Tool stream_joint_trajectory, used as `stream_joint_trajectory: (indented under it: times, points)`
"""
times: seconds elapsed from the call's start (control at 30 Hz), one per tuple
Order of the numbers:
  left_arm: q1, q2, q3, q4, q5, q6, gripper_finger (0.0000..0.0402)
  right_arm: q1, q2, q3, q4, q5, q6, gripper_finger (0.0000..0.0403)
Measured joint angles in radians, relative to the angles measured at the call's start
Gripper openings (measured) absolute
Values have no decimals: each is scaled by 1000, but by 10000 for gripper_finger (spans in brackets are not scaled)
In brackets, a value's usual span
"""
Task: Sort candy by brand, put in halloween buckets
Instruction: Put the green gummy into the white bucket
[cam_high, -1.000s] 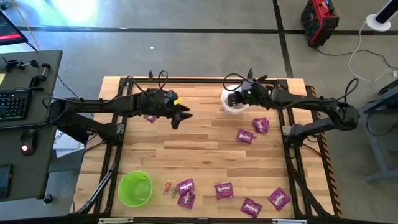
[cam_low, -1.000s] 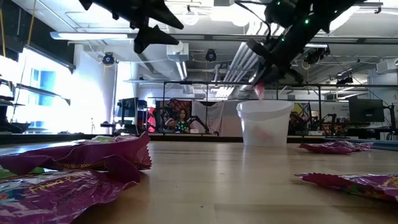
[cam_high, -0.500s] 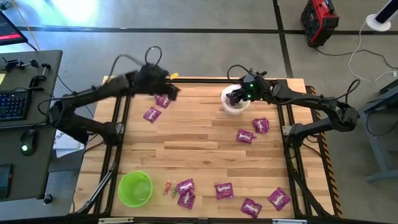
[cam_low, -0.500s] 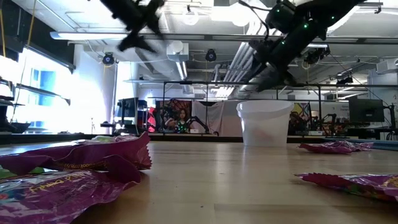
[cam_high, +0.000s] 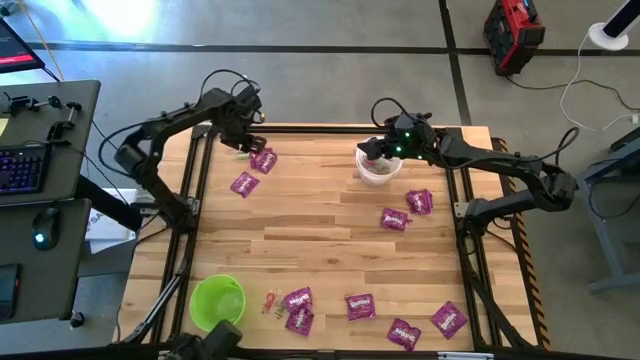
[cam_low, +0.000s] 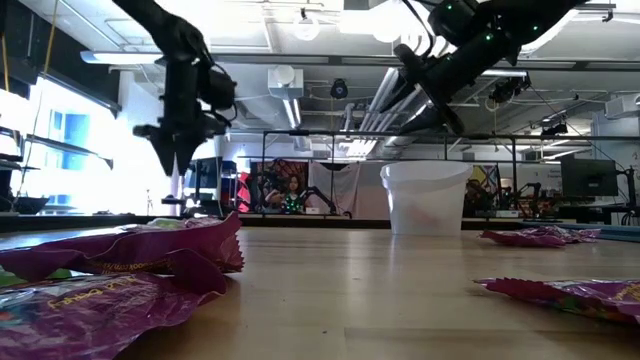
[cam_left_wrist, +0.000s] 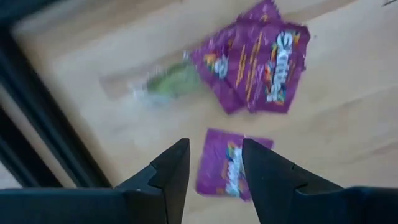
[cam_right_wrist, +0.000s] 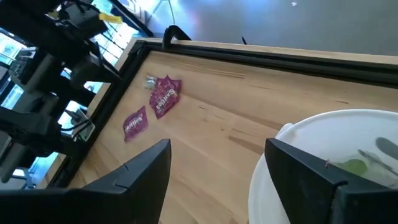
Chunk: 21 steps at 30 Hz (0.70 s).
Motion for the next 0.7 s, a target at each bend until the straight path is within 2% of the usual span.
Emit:
stream_joint_trajectory:
  times: [0.13,0.23,0.3,0.43,0.57,0.7]
  points:
    - [-14,27,1,23,-42,92,136,0,0,0,5,4,10,254]
    - [-32,38,-6,5,-71,102,136,0,0,0,5,4,11,254]
    - [-43,36,-30,19,-100,44,135,0,0,0,5,5,11,254]
    - [-60,17,-123,120,-92,-28,135,0,0,0,4,5,11,254]
    - [-77,-1,-210,149,-102,-77,135,0,0,0,4,5,11,254]
    - [-107,-64,-288,318,-160,-171,135,0,0,0,7,5,9,254]
